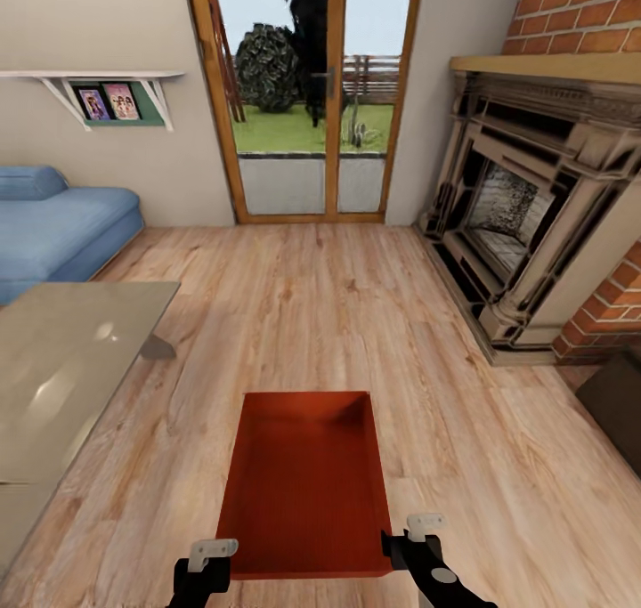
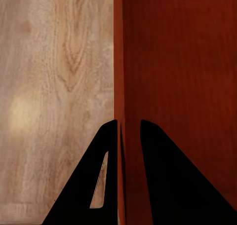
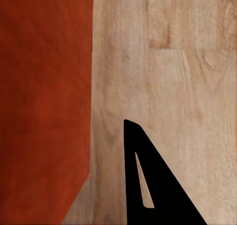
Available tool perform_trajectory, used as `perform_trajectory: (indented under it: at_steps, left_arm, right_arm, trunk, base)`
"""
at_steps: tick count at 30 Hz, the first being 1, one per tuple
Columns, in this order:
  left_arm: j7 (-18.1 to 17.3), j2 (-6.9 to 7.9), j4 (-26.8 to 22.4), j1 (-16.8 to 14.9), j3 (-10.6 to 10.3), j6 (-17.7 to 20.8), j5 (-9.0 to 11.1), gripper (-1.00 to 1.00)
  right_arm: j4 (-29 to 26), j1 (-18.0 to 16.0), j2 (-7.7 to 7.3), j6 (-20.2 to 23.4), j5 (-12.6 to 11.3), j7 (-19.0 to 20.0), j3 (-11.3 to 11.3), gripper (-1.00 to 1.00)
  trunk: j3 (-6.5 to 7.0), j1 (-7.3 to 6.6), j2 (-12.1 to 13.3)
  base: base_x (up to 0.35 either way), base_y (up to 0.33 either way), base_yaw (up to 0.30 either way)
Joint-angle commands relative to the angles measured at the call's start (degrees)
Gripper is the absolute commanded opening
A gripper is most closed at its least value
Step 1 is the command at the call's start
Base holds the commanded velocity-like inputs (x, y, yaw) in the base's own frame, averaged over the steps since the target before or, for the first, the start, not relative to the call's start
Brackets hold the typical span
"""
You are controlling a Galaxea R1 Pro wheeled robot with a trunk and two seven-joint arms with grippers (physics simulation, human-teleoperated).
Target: Move the two storage containers from the living room to the garage. In the garage, place one container on the floor and stack the other container on top of it (either order is fine).
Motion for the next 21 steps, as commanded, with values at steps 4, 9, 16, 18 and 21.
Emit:
perform_trajectory:
  at_steps: [4,9,16,18,21]
  left_arm:
    - [0.5,0.03,0.0,-0.1,0.9,-0.2,0.4,-1.00]
    - [0.5,0.03,0.0,-0.1,0.9,-0.2,0.4,-1.00]
    - [0.5,0.03,0.0,-0.1,0.9,-0.2,0.4,-1.00]
    - [0.5,0.03,0.0,-0.1,0.9,-0.2,0.4,-1.00]
    - [0.5,0.03,0.0,-0.1,0.9,-0.2,0.4,-1.00]
  right_arm:
    - [0.1,0.0,-0.89,-0.2,-0.1,-0.7,-0.5,-1.00]
    - [0.1,0.0,-0.89,-0.2,-0.1,-0.7,-0.5,-1.00]
    - [0.1,0.0,-0.89,-0.2,0.0,-0.7,-0.5,-1.00]
    - [0.1,0.0,-0.89,-0.2,0.0,-0.7,-0.5,-1.00]
    - [0.1,0.0,-0.89,-0.2,0.0,-0.7,-0.5,-1.00]
  trunk:
    - [0.03,0.00,0.0]
    - [0.05,0.00,0.0]
    - [0.06,0.00,0.0]
    - [0.06,0.00,0.0]
    - [0.06,0.00,0.0]
  base:
    - [0.000,0.000,0.189]
    - [0.000,0.000,0.048]
    - [0.000,0.000,0.009]
    - [0.000,0.000,0.101]
    - [0.000,0.000,0.236]
